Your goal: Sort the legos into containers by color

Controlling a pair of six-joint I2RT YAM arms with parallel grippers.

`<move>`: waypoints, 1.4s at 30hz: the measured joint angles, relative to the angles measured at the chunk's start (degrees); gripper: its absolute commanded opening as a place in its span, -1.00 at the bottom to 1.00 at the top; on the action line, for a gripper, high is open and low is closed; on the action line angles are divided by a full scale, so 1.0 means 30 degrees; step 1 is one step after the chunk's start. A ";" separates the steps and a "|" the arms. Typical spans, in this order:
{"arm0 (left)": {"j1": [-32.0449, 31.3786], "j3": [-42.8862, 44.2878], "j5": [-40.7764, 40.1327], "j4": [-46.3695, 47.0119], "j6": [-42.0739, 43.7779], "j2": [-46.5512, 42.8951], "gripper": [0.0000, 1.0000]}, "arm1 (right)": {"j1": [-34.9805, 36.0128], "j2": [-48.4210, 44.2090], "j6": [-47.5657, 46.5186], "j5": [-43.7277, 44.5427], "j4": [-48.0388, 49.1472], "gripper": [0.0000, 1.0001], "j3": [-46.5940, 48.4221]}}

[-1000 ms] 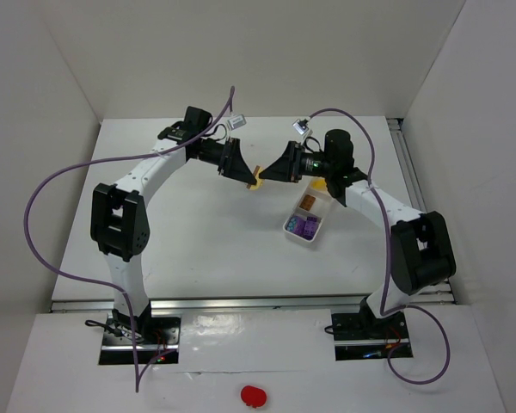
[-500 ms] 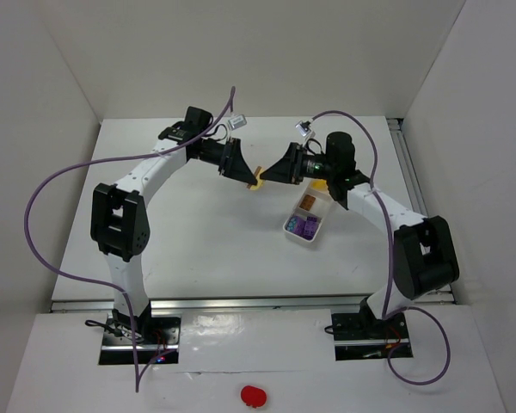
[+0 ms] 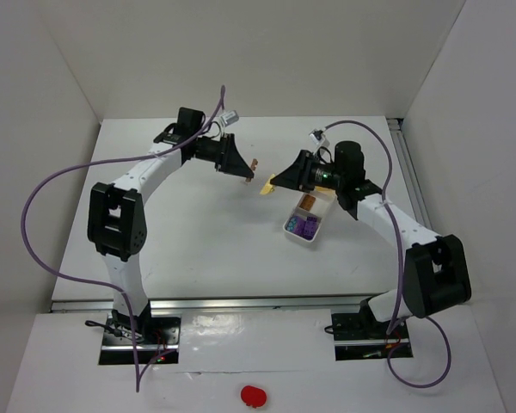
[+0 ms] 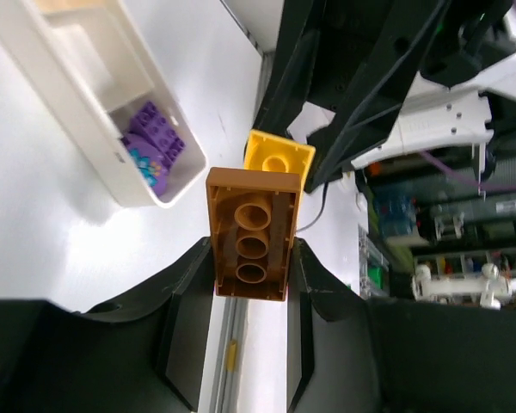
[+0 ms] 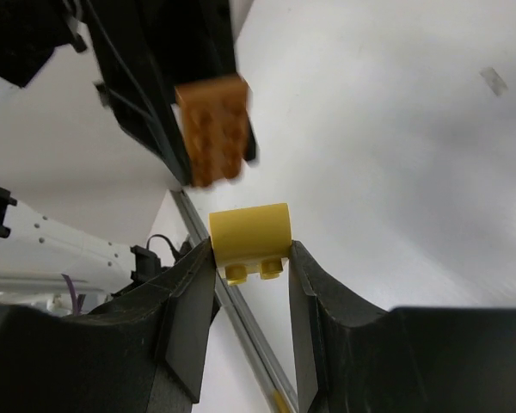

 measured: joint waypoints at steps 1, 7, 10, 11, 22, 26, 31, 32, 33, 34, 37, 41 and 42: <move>0.0291 -0.0007 -0.0022 0.0233 -0.0255 0.0000 -1.00 | -0.0109 -0.0109 -0.0095 0.0087 -0.0197 -0.97 -0.0160; 0.1370 -0.0015 0.0007 0.1486 -0.1545 -0.0029 -1.00 | -0.0306 -0.0175 -0.0940 0.0852 -0.1727 -0.97 -0.0321; 0.1231 -0.0015 0.0080 0.1741 -0.1953 -0.0029 -1.00 | -0.0306 -0.0175 -0.1698 0.1486 -0.2747 -0.97 -0.0058; 0.1195 -0.0029 0.0058 0.1807 -0.2011 -0.0029 -1.00 | -0.0306 -0.0175 -0.2011 0.1836 -0.3249 -0.97 0.0182; 0.0896 -0.0044 -0.4102 -0.0845 -0.1370 0.0073 -1.00 | -0.0306 -0.0168 -0.3366 1.3821 -1.1081 -0.94 0.2572; 0.0619 0.0066 -0.5180 -0.1494 -0.1202 0.0109 -1.00 | -0.0306 0.0277 -0.3257 1.6619 -1.2917 -0.94 0.2572; 0.0452 0.0335 -0.5610 -0.1902 -0.0838 0.0328 -1.00 | -0.0415 0.0831 -0.3257 1.8469 -1.3325 -0.94 0.2579; 0.0430 0.0335 -0.5654 -0.2004 -0.0831 0.0364 -1.00 | -0.0437 0.0933 -0.3279 1.8782 -1.3325 -0.94 0.2652; 0.0386 0.0335 -0.5683 -0.2047 -0.0831 0.0386 -1.00 | -0.0481 0.1078 -0.3286 1.9023 -1.3282 -0.94 0.2761; 0.0364 0.0335 -0.5727 -0.2069 -0.0823 0.0437 -1.00 | -0.0546 0.1260 -0.3344 1.9263 -1.3267 -0.94 0.2958; 0.0364 0.0335 -0.5734 -0.2120 -0.0809 0.0561 -1.00 | -0.0903 0.2601 -0.3483 1.9832 -1.2990 -0.94 0.4335; 0.0364 0.0335 -0.5741 -0.2193 -0.0794 0.0648 -1.00 | -0.1435 0.4517 -0.3781 2.0400 -1.2480 -0.94 0.6069; 0.0364 0.0335 -0.5741 -0.2193 -0.0794 0.0648 -1.00 | -0.1610 0.4998 -0.3854 2.0473 -1.2349 -0.94 0.6360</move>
